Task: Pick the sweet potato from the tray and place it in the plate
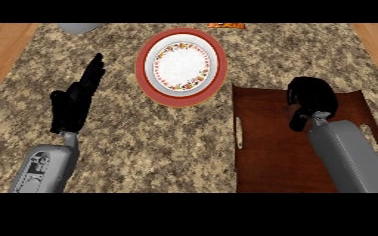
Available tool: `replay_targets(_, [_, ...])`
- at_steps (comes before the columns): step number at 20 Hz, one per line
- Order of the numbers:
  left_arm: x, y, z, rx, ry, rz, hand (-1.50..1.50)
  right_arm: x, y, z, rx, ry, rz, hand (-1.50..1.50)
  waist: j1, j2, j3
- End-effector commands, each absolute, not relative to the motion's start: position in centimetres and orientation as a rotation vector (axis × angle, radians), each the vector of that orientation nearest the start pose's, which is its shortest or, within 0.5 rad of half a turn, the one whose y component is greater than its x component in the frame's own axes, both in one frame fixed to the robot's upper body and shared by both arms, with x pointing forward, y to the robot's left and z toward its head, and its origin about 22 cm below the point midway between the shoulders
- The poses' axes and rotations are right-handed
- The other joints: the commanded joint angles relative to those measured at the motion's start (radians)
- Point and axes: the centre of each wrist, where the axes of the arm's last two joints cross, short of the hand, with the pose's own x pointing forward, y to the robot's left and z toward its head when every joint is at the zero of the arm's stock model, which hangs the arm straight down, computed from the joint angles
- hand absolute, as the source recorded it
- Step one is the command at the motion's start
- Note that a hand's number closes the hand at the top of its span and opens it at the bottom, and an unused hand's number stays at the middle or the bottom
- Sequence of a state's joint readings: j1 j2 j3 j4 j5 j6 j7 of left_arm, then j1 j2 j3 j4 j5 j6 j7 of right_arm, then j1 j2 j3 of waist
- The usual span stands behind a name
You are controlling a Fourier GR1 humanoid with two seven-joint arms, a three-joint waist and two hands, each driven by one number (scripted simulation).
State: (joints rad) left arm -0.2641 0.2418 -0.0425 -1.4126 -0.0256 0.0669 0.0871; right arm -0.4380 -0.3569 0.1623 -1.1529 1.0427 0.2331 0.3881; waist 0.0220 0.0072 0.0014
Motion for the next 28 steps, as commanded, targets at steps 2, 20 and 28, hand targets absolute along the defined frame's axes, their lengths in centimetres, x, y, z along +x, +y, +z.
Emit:
replay_targets(2, [30.4, 25.3, 4.2, 0.192, -1.571, -0.223, 0.00, 37.5, -28.7, 7.7, -0.912, -1.162, 1.124, 1.50, 0.008, 0.002, 0.001])
replay_targets(20, [30.6, 25.2, 5.0, 0.214, -1.569, -0.209, 0.00, 40.6, -20.8, 15.5, -0.613, -1.889, 0.992, 1.50, -0.017, -0.009, -0.002])
replay_targets(28, [31.2, 24.2, 5.4, 0.190, -1.566, -0.229, 0.00, 43.7, -11.8, 13.7, -0.497, -1.814, 1.010, 1.50, 0.003, -0.001, -0.001])
